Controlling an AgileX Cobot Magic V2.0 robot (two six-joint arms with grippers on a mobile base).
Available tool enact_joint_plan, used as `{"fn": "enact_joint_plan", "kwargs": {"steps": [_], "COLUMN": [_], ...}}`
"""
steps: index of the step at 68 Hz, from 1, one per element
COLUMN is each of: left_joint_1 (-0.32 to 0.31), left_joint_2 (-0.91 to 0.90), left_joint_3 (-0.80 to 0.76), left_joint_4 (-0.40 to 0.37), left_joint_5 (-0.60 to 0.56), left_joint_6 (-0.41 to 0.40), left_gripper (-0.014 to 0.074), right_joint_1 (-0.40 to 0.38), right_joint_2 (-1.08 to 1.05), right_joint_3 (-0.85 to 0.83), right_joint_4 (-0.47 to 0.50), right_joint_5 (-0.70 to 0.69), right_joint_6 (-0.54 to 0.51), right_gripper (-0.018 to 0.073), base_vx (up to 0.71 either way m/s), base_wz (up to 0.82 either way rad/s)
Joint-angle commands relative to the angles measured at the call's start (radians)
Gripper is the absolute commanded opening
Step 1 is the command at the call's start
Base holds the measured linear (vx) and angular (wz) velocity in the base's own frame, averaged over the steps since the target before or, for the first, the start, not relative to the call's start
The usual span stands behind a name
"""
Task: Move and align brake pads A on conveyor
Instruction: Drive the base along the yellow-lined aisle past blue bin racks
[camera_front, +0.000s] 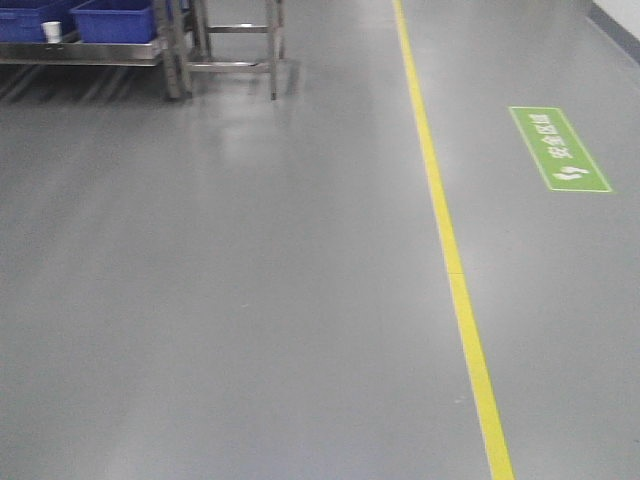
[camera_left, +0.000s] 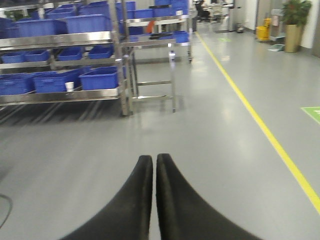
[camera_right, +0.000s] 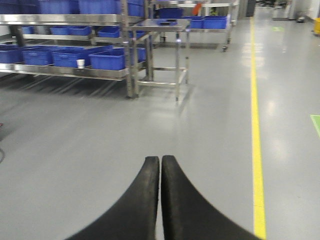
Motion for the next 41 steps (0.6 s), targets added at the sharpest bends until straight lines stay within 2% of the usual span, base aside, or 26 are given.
{"fn": "enact_joint_plan", "kwargs": {"steps": [1,19,41], "left_joint_1": [-0.002,-0.002,-0.002], "left_joint_2": [-0.012,-0.012,-0.012], "left_joint_3": [-0.023,-0.023,-0.023], "left_joint_4": [-0.008,-0.008,-0.008], "left_joint_5": [-0.081,-0.080,-0.080], "left_joint_6": [-0.005,-0.005,-0.005], "left_gripper": [-0.0006,-0.0006,-0.0006], "right_joint_1": [-0.004,-0.004,-0.004], "right_joint_2": [0.009,0.009,0.009], "right_joint_3": [-0.026,-0.026,-0.026], "right_joint_4": [-0.004,-0.004,-0.004], "right_joint_5": [-0.076,-0.076,-0.076], "right_joint_6": [-0.003,-0.003,-0.003], "right_gripper": [-0.0006,-0.0006,-0.0006], "base_vx": [0.25,0.32,0.45], "base_wz": [-0.44,-0.29,-0.09]}}
